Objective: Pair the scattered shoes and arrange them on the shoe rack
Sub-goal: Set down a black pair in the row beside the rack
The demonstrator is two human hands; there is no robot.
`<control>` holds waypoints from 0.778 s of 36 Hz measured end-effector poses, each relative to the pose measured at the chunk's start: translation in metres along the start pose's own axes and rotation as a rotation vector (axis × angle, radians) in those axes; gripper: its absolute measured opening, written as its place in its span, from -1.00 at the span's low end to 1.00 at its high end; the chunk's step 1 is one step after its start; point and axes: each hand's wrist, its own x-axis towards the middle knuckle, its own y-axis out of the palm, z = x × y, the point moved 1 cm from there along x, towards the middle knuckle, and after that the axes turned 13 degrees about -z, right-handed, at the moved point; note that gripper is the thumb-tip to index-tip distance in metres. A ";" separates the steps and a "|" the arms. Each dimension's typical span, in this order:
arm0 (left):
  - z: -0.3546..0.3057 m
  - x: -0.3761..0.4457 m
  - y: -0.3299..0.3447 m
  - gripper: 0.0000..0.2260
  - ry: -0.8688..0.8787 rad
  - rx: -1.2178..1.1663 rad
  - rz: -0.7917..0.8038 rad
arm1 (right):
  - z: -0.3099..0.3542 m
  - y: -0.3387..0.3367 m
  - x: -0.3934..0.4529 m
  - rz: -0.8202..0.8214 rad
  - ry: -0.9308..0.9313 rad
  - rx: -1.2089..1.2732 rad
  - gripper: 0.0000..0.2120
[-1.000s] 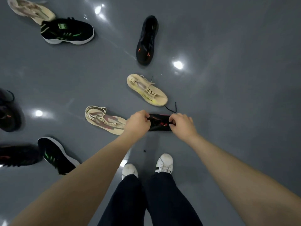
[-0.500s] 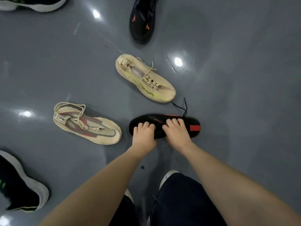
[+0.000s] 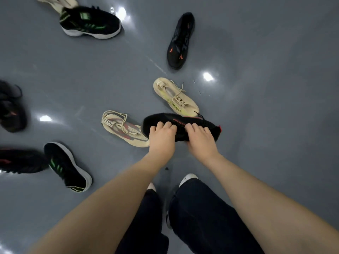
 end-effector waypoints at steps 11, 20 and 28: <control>0.034 -0.067 -0.159 -0.78 -0.059 -0.038 -0.108 | 0.097 -0.140 -0.015 -0.082 -0.153 -0.078 -0.70; 0.076 -0.121 -0.237 -0.69 -0.070 0.006 -0.169 | 0.179 -0.219 -0.031 -0.100 -0.170 0.053 -0.76; 0.101 -0.171 -0.296 -0.69 -0.178 0.000 -0.190 | 0.243 -0.278 -0.053 -0.077 -0.245 0.020 -0.82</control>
